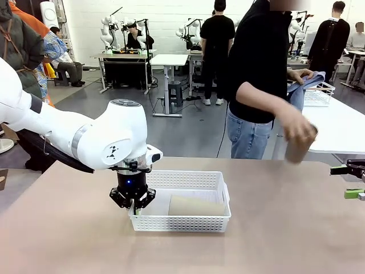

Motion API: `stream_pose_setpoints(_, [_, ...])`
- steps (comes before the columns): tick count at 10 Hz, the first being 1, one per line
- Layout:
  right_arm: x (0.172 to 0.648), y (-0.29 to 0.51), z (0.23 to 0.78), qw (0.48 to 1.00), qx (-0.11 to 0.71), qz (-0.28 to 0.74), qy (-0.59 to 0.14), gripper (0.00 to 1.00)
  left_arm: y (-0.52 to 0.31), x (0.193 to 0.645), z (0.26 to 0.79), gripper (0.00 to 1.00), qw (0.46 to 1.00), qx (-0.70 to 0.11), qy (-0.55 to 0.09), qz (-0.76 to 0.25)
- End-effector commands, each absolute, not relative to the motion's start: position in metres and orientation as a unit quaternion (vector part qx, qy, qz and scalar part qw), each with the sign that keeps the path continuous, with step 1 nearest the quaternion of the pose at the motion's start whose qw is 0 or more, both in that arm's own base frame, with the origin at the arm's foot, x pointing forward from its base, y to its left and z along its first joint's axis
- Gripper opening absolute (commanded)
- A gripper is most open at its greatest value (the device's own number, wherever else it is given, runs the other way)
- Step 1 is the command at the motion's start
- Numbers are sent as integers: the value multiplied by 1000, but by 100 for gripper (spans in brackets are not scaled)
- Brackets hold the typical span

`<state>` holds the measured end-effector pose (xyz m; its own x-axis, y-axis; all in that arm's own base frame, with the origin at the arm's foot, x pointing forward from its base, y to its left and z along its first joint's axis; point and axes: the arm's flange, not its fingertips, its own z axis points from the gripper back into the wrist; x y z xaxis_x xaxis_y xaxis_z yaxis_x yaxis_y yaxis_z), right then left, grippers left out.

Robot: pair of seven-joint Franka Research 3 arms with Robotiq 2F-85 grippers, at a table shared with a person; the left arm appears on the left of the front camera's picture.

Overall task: Clean and organize the cups into the basket.
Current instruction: Pick up the Organizing basket and move it to the center of the table, then pick up the Reusable plastic cup from the right side of the table and place it inside the Organizing basket, then pick up the Reusable plastic cup from the right side of the table and stack it inside the Organizing basket in the center of the table.

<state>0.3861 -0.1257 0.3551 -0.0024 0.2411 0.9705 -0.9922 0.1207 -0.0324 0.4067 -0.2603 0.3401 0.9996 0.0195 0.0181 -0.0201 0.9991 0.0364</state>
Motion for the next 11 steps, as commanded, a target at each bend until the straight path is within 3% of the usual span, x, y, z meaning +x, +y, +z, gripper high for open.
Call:
stream_pose_setpoints(1, [385,-124,357,582,399,527,-474,100,-256,404,337,0,1000,22,-7,7])
stream_pose_setpoints(11, [385,-124,357,582,399,527,-474,100,-256,404,337,0,1000,22,-7,7])
